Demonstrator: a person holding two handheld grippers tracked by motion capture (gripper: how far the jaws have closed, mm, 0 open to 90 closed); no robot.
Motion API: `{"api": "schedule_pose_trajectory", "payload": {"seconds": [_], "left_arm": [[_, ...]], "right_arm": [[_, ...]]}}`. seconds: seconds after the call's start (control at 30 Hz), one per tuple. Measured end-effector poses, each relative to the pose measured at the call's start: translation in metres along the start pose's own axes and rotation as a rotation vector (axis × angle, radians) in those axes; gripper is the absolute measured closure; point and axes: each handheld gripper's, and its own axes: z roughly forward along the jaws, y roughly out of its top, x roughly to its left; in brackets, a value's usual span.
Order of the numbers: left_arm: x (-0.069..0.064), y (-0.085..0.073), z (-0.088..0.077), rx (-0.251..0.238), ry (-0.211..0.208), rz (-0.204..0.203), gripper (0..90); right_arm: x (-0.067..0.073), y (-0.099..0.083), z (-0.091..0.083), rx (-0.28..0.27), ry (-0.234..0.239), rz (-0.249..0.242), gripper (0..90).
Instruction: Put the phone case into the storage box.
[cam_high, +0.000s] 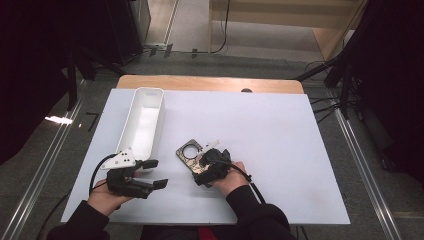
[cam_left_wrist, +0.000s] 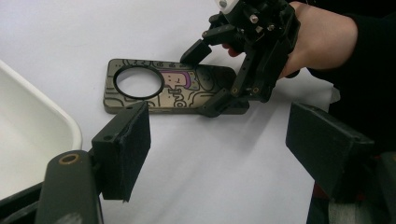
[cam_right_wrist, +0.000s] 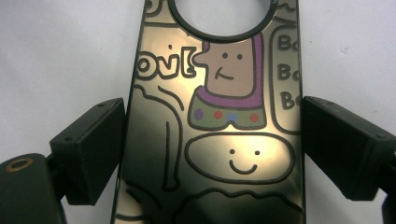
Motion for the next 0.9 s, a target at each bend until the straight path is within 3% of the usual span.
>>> {"api": "schedule_pose_trajectory", "payload": {"seconds": [0.47, 0.6, 0.9], "left_arm": [[0.0, 0.0, 0.0, 0.0, 0.0, 0.001, 21.9], [0.0, 0.0, 0.0, 0.0, 0.0, 0.001, 21.9], [-0.002, 0.0, 0.001, 0.008, 0.0, 0.011, 21.9]], "right_arm": [[-0.002, 0.001, -0.001, 0.001, 0.012, 0.019, 10.4], [-0.006, 0.002, -0.002, -0.001, 0.042, 0.06, 10.4], [-0.013, 0.006, -0.005, 0.029, 0.085, 0.072, 10.5]]}}
